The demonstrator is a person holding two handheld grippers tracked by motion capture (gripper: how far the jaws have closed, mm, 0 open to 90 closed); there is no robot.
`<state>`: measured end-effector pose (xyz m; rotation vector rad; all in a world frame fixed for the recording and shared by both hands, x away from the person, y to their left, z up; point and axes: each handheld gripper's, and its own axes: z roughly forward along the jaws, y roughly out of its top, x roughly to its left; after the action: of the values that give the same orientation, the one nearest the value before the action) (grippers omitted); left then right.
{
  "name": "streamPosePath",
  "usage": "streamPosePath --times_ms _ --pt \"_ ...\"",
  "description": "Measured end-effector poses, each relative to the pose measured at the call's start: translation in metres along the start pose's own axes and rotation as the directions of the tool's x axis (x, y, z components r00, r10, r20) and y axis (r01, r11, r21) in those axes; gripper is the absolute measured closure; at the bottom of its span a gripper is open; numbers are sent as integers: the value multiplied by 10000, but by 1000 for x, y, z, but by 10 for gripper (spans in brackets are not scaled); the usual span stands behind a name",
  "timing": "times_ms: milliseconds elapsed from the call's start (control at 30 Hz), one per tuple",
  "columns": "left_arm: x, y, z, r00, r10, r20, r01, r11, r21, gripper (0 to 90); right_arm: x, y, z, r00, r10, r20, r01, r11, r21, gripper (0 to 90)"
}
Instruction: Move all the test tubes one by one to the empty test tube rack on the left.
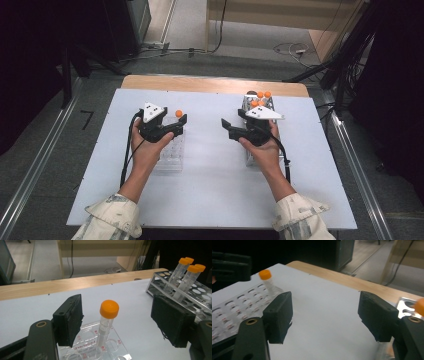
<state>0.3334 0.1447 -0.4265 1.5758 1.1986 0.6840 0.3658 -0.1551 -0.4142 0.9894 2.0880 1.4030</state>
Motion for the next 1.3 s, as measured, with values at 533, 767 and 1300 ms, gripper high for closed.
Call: streamPosePath --times_ms 533,767,1300 --pt "5 -7 -14 9996 -258 -60 258 9997 -38 177 -62 -7 -22 9730 483 2258 -476 9988 -86 280" --pt "6 -8 -14 9997 -64 -239 64 10000 4 170 -79 -15 -8 9618 733 2639 -890 9949 482 329" --pt "8 -8 -18 9996 -190 -206 188 9998 -95 173 -87 -6 16 9469 459 3182 -1279 9619 2416 549"
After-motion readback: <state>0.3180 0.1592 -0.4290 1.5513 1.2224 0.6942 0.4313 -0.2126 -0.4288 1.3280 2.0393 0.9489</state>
